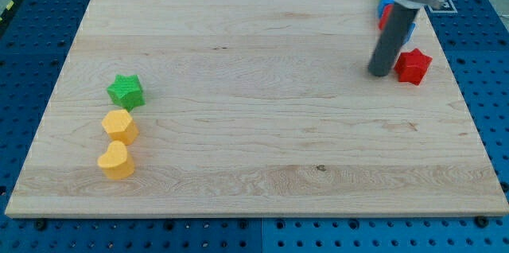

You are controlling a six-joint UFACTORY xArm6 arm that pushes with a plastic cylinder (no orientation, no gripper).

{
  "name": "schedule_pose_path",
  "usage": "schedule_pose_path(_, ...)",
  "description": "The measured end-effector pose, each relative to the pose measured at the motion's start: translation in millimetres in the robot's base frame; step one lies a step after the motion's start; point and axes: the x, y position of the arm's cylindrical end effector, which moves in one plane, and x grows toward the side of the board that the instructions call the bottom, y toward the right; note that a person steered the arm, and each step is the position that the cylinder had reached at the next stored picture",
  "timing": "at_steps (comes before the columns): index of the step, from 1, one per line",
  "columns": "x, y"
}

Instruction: Move your arm to the left of the green star

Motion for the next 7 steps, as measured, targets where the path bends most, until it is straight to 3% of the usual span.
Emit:
schedule_pose_path(5,-18,-374)
schedule_pose_path(7,29,-429)
